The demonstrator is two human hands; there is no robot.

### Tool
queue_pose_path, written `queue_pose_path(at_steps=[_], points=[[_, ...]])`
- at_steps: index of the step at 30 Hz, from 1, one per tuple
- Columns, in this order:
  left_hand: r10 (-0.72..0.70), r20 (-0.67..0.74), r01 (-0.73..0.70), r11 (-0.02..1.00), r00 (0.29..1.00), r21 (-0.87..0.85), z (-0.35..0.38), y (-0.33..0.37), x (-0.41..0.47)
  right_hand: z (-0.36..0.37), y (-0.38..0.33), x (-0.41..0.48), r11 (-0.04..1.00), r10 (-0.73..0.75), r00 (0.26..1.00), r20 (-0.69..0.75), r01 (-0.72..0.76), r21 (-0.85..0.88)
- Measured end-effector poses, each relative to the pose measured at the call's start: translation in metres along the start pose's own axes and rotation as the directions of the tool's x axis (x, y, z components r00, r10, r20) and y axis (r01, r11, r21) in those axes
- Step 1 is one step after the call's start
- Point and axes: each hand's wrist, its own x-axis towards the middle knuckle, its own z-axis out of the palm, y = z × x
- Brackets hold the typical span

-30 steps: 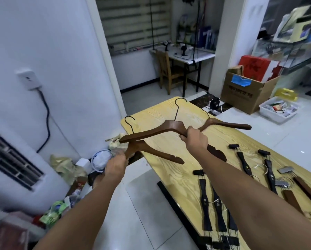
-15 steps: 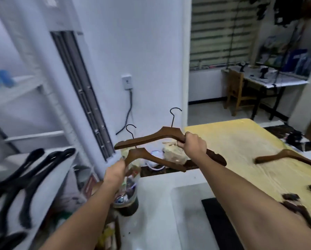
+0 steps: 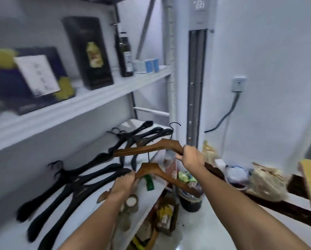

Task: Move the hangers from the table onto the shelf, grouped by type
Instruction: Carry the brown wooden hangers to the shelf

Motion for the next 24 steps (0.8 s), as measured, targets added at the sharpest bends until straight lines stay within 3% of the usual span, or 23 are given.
queue_pose_path(at_steps=[6,11,17,20,24], points=[[-0.167,0.014,0.167,0.985,0.986,-0.036,0.001,-0.071,-0.067,0.032,-0.074,-0.014,0.972,-0.236,0.967,0.1,0.235,0.019],[-0.37,0.012,0.368,0.92,0.929,-0.135,0.007,-0.095,-0.135,0.047,-0.122,-0.041,0.925,-0.379,0.911,0.162,0.376,0.047],[-0.56,-0.014,0.555,0.824,0.829,-0.113,0.028,-0.12,-0.212,0.075,-0.189,-0.107,0.819,-0.568,0.778,0.268,0.566,0.095],[-0.594,-0.024,0.592,0.805,0.804,-0.044,0.033,-0.14,-0.247,0.087,-0.216,-0.137,0.777,-0.615,0.708,0.346,0.618,0.118],[-0.638,-0.051,0.632,0.769,0.768,-0.094,0.033,-0.162,-0.284,0.097,-0.246,-0.163,0.736,-0.66,0.652,0.374,0.662,0.145]])
